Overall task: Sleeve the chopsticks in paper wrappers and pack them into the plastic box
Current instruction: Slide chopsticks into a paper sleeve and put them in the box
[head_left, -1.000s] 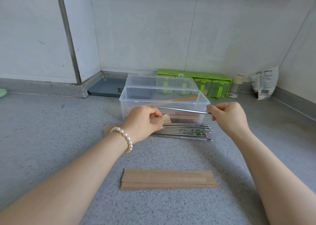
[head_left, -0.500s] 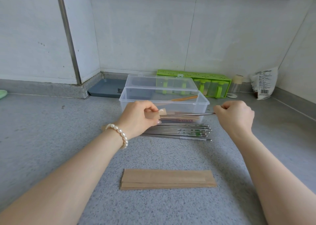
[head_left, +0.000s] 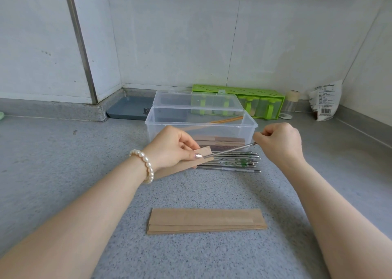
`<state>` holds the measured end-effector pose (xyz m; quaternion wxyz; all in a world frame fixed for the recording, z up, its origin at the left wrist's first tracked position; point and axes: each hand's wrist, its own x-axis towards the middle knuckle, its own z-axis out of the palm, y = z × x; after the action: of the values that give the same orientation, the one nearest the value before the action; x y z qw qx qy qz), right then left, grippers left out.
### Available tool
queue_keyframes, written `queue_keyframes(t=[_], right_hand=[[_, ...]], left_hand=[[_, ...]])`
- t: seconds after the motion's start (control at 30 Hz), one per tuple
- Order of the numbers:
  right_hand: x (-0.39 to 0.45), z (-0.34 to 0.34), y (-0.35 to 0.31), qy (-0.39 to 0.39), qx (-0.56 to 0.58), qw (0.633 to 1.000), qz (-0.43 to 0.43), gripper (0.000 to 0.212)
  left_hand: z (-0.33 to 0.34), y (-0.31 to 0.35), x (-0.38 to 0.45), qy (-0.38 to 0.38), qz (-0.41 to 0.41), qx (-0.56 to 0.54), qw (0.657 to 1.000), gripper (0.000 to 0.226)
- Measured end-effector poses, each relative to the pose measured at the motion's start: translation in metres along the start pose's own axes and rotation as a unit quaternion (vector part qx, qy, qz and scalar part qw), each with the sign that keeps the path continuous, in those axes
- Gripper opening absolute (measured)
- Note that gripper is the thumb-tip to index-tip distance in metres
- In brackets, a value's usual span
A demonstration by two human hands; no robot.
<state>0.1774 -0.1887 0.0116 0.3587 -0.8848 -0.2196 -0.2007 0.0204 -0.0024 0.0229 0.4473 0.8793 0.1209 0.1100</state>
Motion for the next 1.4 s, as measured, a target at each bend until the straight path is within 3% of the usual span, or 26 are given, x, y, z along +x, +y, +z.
queue_keyframes(t=[0.23, 0.37, 0.57, 0.7, 0.83, 0.9, 0.97, 1.03, 1.07, 1.17, 1.4], right_hand=[[-0.013, 0.005, -0.015, -0.144, 0.106, 0.978, -0.11, 0.042], [-0.02, 0.003, -0.027, -0.283, 0.258, 0.923, -0.041, 0.047], [-0.024, 0.007, -0.027, -0.424, 0.332, 0.843, -0.007, 0.055], [-0.027, 0.01, -0.03, -0.471, 0.379, 0.796, 0.007, 0.058], [-0.027, 0.008, -0.032, -0.472, 0.415, 0.778, 0.019, 0.058], [-0.024, 0.007, -0.034, -0.416, 0.442, 0.794, 0.046, 0.054], [-0.02, 0.005, -0.031, -0.313, 0.408, 0.857, 0.046, 0.039], [-0.016, 0.003, -0.022, -0.249, 0.247, 0.936, -0.018, 0.023], [-0.014, 0.003, -0.017, -0.263, 0.159, 0.951, -0.046, 0.018], [-0.015, 0.003, -0.011, -0.357, 0.02, 0.931, -0.07, 0.016], [-0.012, 0.008, -0.004, -0.394, -0.018, 0.916, -0.073, 0.017]], left_hand=[[0.003, 0.001, -0.001, -0.008, -0.01, -0.015, 1.0, 0.009], [0.005, -0.003, 0.001, 0.007, -0.018, 0.008, 1.0, 0.011], [0.008, -0.002, 0.003, 0.005, -0.027, 0.007, 1.0, 0.012], [0.009, -0.002, 0.004, -0.003, -0.028, 0.011, 1.0, 0.013], [0.008, -0.004, 0.004, -0.002, -0.022, 0.011, 1.0, 0.015], [0.007, -0.003, 0.004, -0.013, -0.016, 0.008, 1.0, 0.01], [0.004, -0.003, 0.003, -0.018, -0.013, 0.005, 1.0, 0.006], [0.002, -0.005, 0.004, -0.017, -0.024, 0.021, 0.999, 0.005], [0.001, -0.006, 0.005, -0.021, -0.029, 0.039, 0.999, 0.007], [0.001, -0.008, 0.006, -0.036, -0.037, 0.086, 0.995, 0.01], [-0.004, -0.01, 0.007, -0.046, -0.033, 0.073, 0.996, 0.009]])
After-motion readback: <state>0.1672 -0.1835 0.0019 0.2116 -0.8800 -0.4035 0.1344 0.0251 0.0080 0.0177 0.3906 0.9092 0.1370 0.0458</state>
